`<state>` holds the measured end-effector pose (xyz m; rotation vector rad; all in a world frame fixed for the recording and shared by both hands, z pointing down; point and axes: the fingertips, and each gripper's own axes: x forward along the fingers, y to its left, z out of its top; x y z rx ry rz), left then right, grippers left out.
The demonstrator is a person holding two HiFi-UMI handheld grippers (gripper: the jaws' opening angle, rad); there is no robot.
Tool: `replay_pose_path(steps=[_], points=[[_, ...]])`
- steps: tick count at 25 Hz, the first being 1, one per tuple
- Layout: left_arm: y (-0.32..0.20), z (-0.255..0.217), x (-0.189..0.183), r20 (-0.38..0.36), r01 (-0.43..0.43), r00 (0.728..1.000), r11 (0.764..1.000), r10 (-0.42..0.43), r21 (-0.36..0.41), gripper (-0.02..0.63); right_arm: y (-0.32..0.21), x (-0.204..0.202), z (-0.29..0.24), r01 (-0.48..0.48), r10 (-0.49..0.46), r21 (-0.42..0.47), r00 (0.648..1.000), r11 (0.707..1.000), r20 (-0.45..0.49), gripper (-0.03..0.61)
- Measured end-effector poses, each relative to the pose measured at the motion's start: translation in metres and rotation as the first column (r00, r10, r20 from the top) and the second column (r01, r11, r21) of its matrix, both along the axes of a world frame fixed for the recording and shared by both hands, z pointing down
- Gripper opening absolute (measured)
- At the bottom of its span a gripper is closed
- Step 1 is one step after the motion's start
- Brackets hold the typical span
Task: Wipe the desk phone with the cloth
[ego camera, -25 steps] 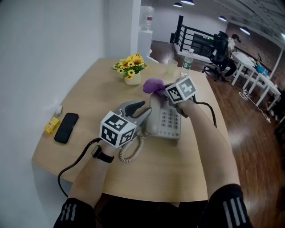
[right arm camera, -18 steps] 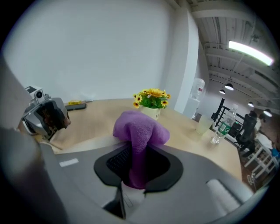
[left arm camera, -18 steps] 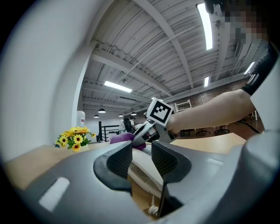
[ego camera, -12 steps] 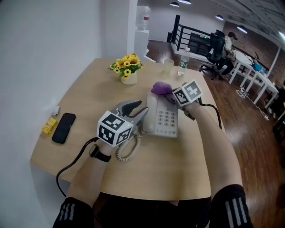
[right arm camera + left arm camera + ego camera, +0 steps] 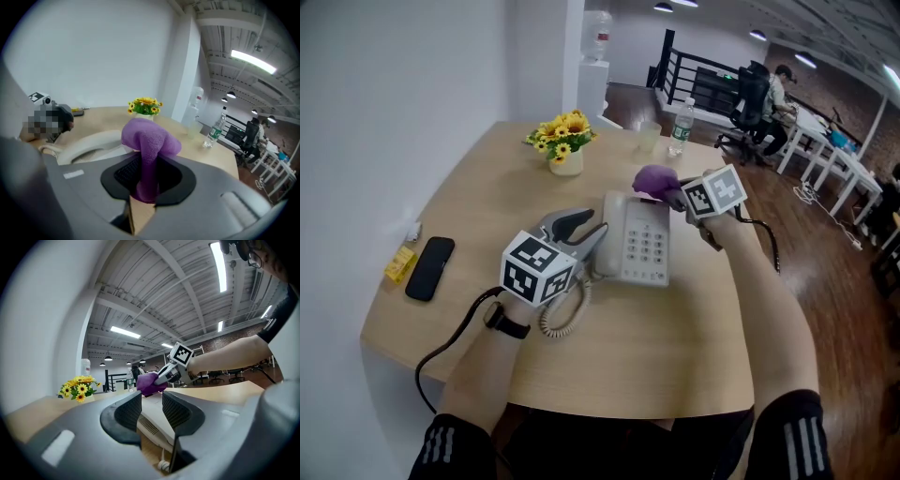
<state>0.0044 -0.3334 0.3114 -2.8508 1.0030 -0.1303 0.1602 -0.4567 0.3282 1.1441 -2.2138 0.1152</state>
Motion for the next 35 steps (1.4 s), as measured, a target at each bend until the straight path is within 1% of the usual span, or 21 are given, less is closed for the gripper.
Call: replay_pose_path(steps=[2, 5, 7, 9, 13, 16, 19, 23, 25, 27, 29, 31, 35], points=[[0.000, 0.001, -0.001, 0.000, 0.003, 1.000, 1.000, -0.003, -0.001, 0.130, 0.006, -0.028, -0.008, 0.052, -0.052, 0.010, 0.998, 0.999, 0.029, 0.075], [0.000, 0.001, -0.002, -0.002, 0.006, 1.000, 1.000, -0.006, -0.003, 0.130, 0.019, -0.066, 0.001, 0.115, -0.115, -0.005, 0.993, 0.993, 0.033, 0.075], [-0.001, 0.000, -0.002, -0.004, 0.007, 1.000, 1.000, -0.007, -0.002, 0.130, 0.024, -0.079, 0.015, 0.129, -0.128, -0.022, 0.991, 0.991, 0.033, 0.075], [-0.001, -0.001, -0.003, -0.006, 0.007, 1.000, 1.000, -0.007, 0.000, 0.130, 0.026, -0.082, 0.028, 0.127, -0.126, -0.033, 0.992, 0.991, 0.028, 0.075], [0.000, -0.003, -0.002, -0.007, 0.005, 1.000, 1.000, -0.006, -0.001, 0.130, 0.028, -0.066, 0.035, 0.100, -0.099, -0.034, 0.994, 0.994, 0.038, 0.075], [0.000, -0.002, -0.002, -0.006, 0.005, 1.000, 1.000, -0.005, -0.001, 0.130, 0.028, -0.043, 0.036, 0.072, -0.071, -0.033, 0.997, 0.997, 0.022, 0.075], [0.000, -0.002, -0.001, -0.003, 0.002, 1.000, 1.000, -0.002, 0.000, 0.130, 0.030, -0.019, 0.036, 0.040, -0.039, -0.037, 0.999, 0.999, 0.035, 0.075], [0.001, -0.001, -0.001, 0.000, 0.005, 1.000, 1.000, -0.005, -0.003, 0.130, 0.032, 0.006, 0.034, -0.005, 0.005, -0.030, 1.000, 1.000, -0.001, 0.075], [0.001, 0.000, 0.000, 0.003, 0.004, 1.000, 1.000, -0.004, -0.005, 0.130, 0.030, 0.017, 0.028, -0.029, 0.030, -0.022, 0.999, 0.999, 0.012, 0.075], [0.001, 0.000, 0.001, 0.005, 0.001, 1.000, 1.000, -0.001, -0.005, 0.130, 0.027, 0.027, 0.021, -0.058, 0.059, -0.016, 0.997, 0.998, 0.054, 0.075], [0.001, 0.001, 0.001, 0.007, 0.000, 1.000, 1.000, 0.000, -0.004, 0.130, 0.023, 0.028, 0.021, -0.074, 0.077, -0.032, 0.991, 0.997, 0.107, 0.075], [0.001, 0.002, 0.001, 0.007, 0.000, 1.000, 1.000, 0.000, -0.004, 0.130, 0.024, 0.022, 0.029, -0.067, 0.074, -0.057, 0.988, 0.996, 0.138, 0.075], [0.001, 0.001, 0.002, 0.008, -0.003, 1.000, 1.000, 0.003, -0.005, 0.130, 0.035, 0.014, 0.042, -0.048, 0.056, -0.060, 0.988, 0.997, 0.141, 0.075]])
